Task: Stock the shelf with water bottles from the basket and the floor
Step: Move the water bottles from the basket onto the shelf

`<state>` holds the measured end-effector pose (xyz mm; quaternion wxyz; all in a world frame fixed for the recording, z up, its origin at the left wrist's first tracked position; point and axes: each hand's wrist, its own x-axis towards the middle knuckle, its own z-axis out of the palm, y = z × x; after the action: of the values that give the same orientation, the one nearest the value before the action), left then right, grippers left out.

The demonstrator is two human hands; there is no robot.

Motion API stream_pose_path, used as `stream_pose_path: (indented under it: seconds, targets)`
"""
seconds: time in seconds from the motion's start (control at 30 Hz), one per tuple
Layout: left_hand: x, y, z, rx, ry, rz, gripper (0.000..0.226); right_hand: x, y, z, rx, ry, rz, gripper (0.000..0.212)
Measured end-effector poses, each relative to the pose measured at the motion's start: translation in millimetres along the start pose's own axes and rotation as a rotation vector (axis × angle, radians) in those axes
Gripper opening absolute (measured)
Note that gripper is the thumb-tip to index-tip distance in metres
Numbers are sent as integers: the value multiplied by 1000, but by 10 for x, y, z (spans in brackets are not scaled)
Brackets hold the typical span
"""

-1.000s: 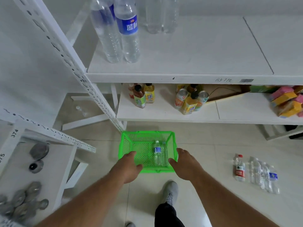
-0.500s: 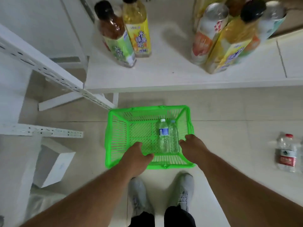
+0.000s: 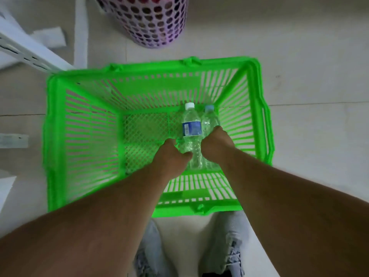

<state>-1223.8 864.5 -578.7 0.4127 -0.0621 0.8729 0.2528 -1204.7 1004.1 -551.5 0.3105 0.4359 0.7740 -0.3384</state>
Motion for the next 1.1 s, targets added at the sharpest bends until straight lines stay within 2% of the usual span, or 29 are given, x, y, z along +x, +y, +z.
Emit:
stream_pose_path:
  seconds: [0.17, 0.37, 0.5, 0.6, 0.7, 0.83, 0.9, 0.93, 1.1]
  targets:
    - [264, -115, 157, -43, -6, -1, 85, 123, 25, 261, 83, 69, 65, 52]
    - [350, -232, 93, -56, -28, -29, 89, 210, 4, 263, 70, 214, 78, 39]
    - [385, -269, 47, -51, -19, -34, 92, 420, -46, 259, 164, 174, 58, 41]
    - [433, -298, 47, -53, -6, -62, 85, 611, -98, 320, 160, 116, 32, 39]
    - [511, -362, 44, -65, 30, -102, 76, 778, -135, 418, 87, 31, -16, 49]
    - [581, -429, 26, -63, -1, -102, 69, 915, -128, 514, 142, -61, -54, 55]
    - [594, -447, 18, -58, 2, -123, 52, 945, -105, 526, 165, -94, -67, 61]
    - [599, -442, 7, -77, -3, -134, 40, 960, -93, 524, 165, -95, -72, 66]
    - [584, -421, -64, -195, -81, -172, 22, 957, -50, 449, 107, -52, -118, 64]
